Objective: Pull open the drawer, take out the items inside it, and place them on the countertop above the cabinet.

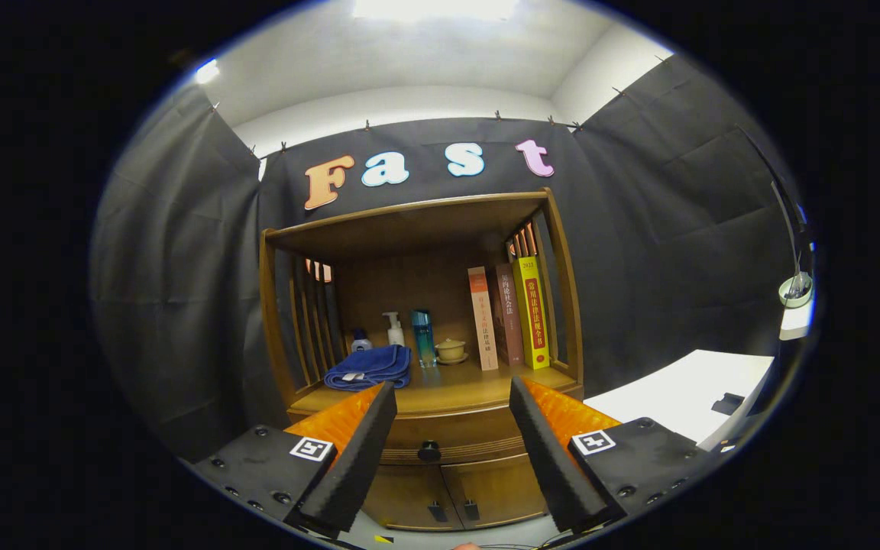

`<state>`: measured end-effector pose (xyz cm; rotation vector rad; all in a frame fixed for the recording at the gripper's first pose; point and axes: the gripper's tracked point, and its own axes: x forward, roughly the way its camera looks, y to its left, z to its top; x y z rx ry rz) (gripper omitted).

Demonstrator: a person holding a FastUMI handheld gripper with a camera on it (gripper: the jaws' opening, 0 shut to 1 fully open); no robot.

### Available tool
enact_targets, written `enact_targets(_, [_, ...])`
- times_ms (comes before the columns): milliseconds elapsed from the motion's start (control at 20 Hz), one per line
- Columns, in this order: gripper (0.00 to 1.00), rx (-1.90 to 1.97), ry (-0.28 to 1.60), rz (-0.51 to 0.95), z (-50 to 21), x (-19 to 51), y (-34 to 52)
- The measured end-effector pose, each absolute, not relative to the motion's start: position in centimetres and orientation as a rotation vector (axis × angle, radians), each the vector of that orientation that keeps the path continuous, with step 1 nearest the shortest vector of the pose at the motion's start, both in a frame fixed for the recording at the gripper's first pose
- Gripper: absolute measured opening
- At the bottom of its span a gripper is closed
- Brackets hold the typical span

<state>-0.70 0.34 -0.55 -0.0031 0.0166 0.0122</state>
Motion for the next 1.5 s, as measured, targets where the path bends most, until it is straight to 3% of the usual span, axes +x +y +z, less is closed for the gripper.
enact_targets(950, [0.98,0.056,0.011,0.065,-3.3,0.3,2.3])
enact_targets(1500, [0.98,-0.087,0.066,0.152,-18.1,6.3,5.5])
